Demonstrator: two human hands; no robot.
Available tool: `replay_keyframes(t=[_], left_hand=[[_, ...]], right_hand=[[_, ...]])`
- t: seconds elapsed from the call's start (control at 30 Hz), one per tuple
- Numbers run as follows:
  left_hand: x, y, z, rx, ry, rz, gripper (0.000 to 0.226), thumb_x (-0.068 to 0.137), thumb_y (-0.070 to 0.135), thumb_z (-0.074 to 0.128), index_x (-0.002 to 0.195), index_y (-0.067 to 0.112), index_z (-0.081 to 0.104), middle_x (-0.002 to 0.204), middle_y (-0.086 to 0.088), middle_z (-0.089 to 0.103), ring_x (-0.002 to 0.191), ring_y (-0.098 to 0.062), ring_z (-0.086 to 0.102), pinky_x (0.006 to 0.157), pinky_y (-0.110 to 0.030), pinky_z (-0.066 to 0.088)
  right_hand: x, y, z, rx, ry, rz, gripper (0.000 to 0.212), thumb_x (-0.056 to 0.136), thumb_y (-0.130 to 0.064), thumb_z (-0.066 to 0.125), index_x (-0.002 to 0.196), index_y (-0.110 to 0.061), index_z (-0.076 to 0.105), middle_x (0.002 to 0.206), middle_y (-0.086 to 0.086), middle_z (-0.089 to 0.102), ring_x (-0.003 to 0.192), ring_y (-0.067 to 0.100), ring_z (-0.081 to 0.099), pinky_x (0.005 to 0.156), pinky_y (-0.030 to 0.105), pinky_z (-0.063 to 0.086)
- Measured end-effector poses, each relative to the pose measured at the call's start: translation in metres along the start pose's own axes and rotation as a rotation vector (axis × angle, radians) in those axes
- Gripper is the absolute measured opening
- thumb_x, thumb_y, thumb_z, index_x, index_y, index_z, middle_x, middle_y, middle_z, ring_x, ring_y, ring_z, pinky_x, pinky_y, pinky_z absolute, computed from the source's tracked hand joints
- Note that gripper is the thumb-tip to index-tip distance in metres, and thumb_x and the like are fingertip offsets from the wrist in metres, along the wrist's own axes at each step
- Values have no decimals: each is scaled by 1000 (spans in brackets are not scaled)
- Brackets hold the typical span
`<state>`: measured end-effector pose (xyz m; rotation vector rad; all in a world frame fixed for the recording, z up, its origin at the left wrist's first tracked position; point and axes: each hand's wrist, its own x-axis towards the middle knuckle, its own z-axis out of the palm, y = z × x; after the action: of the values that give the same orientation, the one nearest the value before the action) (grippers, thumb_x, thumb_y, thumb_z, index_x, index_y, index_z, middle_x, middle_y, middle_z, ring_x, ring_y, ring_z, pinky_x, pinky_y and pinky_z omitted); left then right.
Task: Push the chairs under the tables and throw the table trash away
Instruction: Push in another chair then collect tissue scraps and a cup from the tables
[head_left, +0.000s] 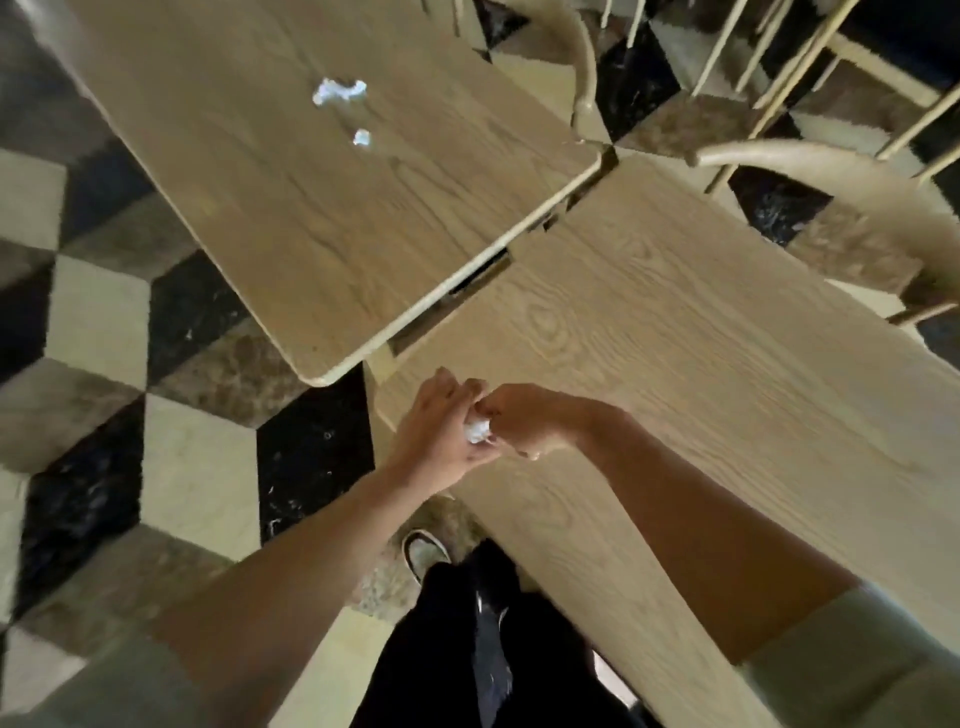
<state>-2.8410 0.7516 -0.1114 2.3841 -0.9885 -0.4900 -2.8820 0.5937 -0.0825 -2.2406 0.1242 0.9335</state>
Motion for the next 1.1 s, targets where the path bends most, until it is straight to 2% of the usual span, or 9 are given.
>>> replay_keyframes(t=[0.17, 0.37, 0.47, 0.6, 0.7, 0.83, 0.93, 1.03, 1.1], left_hand=[[-27, -69, -50, -78, -7, -98, 63, 77, 29, 90, 128, 7, 60, 127, -17, 57, 126, -33, 51, 101, -41, 47], [-51, -171, -137, -298, 215, -346, 50, 79, 17, 84, 122, 8, 62, 118, -12, 64, 106, -27, 63, 92, -44, 52], [-48, -208, -182, -414, 286, -356, 44, 80, 20, 86, 117, 15, 63, 107, -4, 69, 97, -21, 67, 90, -45, 56], [-33, -258, -229, -413, 322, -403, 45, 83, 30, 85, 119, 19, 60, 108, 0, 68, 97, -16, 67, 87, -39, 58], [-6, -304, -254, -421, 353, -419, 44, 82, 28, 85, 117, 30, 58, 112, 6, 68, 101, -12, 66, 85, -34, 54], [66, -362, -280, -436, 249, -412, 53, 81, 26, 87, 125, 26, 58, 116, -2, 65, 106, -20, 64, 94, -47, 56], [139, -396, -304, -390, 186, -336, 53, 82, 30, 86, 127, 25, 58, 116, 2, 63, 105, -17, 63, 88, -38, 55], [210, -426, -324, -344, 147, -276, 52, 82, 32, 86, 125, 28, 58, 111, 12, 61, 99, -8, 60, 78, -21, 44], [252, -437, -335, -318, 52, -243, 57, 82, 36, 85, 131, 23, 58, 113, 8, 61, 102, -11, 60, 81, -26, 45]], right_hand=[[45, -81, 0, -97, -289, -45, 48, 101, -9, 38, 146, -23, 49, 75, -5, 65, 45, 7, 64, 45, 22, 49], [122, -206, -21, -60, -38, -185, 50, 94, -3, 44, 126, -33, 68, 112, -2, 74, 62, 9, 73, 81, 36, 59], [171, -256, -19, -196, -128, -190, 45, 97, 4, 48, 130, -23, 63, 102, 4, 75, 74, 11, 75, 84, 42, 58], [225, -302, -33, -155, -131, -250, 52, 95, 9, 46, 123, -29, 67, 73, -14, 72, 62, -3, 67, 65, 20, 46], [260, -309, -74, 137, 91, -327, 59, 85, 2, 47, 94, -50, 73, 82, -4, 79, 63, 1, 70, 56, 12, 47], [323, -262, -143, 412, 696, -146, 36, 84, -1, 54, 77, -30, 75, 78, -5, 77, 68, 16, 71, 65, 30, 54], [373, -202, -196, 368, 1029, 186, 21, 87, -7, 61, 98, -20, 74, 104, 5, 73, 92, 28, 69, 78, 31, 48], [410, -162, -230, 376, 1123, 503, 38, 87, -17, 63, 123, -11, 58, 128, 19, 48, 94, 37, 62, 79, 39, 47], [425, -145, -241, 391, 1138, 637, 42, 86, -18, 66, 124, -8, 53, 130, 22, 42, 99, 36, 57, 78, 40, 46]])
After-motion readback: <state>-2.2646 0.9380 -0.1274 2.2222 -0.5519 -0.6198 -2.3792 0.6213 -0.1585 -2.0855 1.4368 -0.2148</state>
